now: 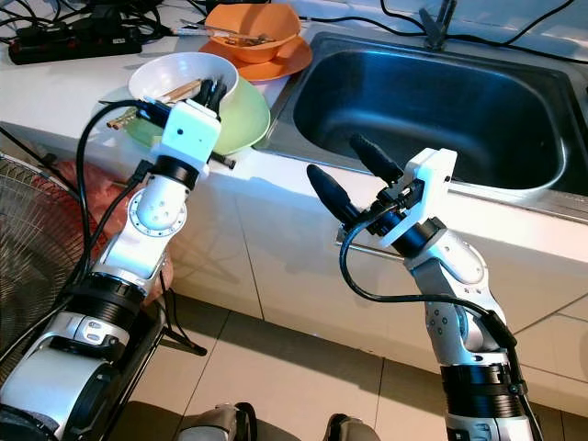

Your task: Kitchen organization

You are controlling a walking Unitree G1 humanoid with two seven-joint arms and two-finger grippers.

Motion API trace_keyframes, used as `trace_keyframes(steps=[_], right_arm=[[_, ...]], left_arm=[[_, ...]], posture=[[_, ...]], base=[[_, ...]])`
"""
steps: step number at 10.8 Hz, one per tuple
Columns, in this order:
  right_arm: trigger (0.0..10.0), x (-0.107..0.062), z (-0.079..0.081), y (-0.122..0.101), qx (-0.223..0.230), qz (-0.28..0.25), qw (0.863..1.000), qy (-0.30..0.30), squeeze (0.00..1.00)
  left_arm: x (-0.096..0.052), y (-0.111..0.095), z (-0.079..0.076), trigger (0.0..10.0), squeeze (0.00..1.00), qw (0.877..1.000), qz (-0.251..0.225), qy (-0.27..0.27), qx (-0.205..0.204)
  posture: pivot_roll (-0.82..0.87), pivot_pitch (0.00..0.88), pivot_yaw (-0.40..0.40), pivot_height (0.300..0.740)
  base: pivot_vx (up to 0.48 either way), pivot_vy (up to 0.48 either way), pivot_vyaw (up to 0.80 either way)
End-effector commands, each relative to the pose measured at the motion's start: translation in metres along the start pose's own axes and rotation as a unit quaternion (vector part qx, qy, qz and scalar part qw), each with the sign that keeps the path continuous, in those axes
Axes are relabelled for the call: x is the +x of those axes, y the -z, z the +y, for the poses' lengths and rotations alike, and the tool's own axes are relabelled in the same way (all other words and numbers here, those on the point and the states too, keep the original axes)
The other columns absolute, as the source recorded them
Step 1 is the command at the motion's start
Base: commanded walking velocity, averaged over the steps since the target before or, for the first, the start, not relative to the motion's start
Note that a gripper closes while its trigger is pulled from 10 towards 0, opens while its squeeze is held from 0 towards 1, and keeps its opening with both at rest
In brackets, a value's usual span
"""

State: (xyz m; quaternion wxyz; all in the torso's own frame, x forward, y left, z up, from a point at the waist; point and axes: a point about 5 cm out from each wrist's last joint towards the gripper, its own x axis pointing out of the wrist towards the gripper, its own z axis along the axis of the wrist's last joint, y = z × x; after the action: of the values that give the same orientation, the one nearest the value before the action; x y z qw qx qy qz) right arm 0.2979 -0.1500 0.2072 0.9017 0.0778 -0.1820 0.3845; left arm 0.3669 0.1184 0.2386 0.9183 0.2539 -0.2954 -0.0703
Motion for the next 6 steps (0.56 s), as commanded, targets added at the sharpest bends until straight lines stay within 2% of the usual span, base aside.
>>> trace_keyframes(steps=[1, 3, 5, 6], right_arm=[[10.0, 0.002, 0.000, 0.000, -0.005, -0.001, 1.000, -0.002, 0.00], [10.0, 0.003, -0.004, -0.001, -0.012, -0.002, 1.000, 0.012, 0.00], [10.0, 0.003, -0.004, -0.001, -0.012, -0.002, 1.000, 0.014, 0.00], [10.0, 0.003, -0.004, -0.001, -0.011, -0.001, 1.000, 0.014, 0.00]], left_arm=[[0.002, -0.012, 0.000, 10.0, 0.00, 0.999, -0.035, 0.007, 0.003], [0.006, -0.030, -0.005, 10.0, 0.00, 0.997, -0.078, 0.013, 0.000], [0.008, -0.038, -0.013, 10.0, 0.00, 0.995, -0.088, 0.026, -0.047], [0.008, -0.046, -0.025, 10.0, 0.00, 0.990, -0.097, 0.050, -0.091]], posture=[[0.04, 0.120, 0.006, 0.740], [0.04, 0.119, 0.006, 0.740], [0.04, 0.125, 0.006, 0.740], [0.04, 0.125, 0.006, 0.740]], base=[[0.000, 0.000, 0.00], [0.000, 0.000, 0.00], [0.000, 0.000, 0.00], [0.000, 0.000, 0.00]])
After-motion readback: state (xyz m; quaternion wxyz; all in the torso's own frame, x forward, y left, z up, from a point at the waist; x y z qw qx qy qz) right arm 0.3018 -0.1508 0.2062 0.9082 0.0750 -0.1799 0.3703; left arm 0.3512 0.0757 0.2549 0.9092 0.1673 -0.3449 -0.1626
